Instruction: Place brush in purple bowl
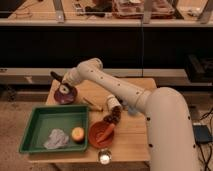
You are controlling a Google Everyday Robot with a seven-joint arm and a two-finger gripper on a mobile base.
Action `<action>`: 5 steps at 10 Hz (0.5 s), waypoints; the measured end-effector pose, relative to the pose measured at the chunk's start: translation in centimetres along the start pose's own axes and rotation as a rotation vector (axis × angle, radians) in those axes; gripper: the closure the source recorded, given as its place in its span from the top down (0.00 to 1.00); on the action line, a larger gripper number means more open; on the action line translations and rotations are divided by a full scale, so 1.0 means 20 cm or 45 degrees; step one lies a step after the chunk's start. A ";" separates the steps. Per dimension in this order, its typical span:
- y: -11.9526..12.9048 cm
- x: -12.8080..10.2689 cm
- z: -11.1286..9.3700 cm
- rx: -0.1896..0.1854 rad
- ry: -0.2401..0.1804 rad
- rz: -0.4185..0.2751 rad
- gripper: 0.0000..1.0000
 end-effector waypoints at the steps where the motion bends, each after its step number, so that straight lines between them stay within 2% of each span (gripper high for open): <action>1: 0.00 0.00 0.00 -0.001 0.000 0.001 0.16; 5: 0.00 0.00 0.00 -0.001 0.000 0.001 0.16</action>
